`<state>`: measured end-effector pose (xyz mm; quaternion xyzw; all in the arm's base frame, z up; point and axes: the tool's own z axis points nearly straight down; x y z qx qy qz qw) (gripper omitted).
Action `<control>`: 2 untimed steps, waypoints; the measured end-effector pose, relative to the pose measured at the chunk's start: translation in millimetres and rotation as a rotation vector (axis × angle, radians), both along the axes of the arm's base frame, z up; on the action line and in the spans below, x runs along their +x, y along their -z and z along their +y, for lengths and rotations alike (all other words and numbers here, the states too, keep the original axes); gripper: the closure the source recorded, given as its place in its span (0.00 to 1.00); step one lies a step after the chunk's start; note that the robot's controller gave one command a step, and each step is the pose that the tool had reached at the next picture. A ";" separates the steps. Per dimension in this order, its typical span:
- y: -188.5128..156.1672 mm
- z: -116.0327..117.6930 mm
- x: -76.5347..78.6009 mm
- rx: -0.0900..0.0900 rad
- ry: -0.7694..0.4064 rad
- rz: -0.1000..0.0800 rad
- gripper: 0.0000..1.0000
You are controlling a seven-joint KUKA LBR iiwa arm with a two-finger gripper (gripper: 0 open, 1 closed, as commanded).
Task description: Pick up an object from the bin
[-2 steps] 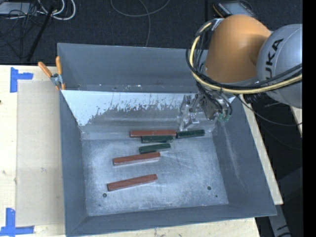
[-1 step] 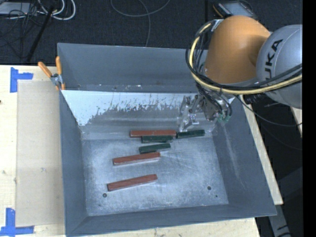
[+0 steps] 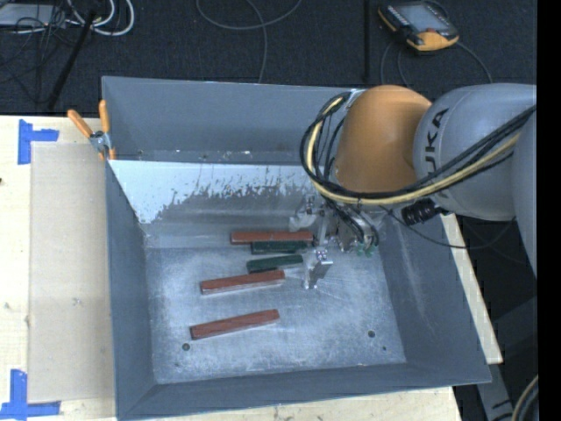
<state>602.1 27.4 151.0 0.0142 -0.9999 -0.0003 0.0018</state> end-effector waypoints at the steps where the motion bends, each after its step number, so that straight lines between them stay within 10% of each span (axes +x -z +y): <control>1: -1.3 0.1 0.9 0.000 -0.001 -0.003 0.00; 2: 67.8 15.2 13.1 0.000 -0.060 -0.008 1.00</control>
Offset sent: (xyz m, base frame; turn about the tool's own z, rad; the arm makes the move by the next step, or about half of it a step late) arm 0.0086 0.0158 -0.0771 -0.0616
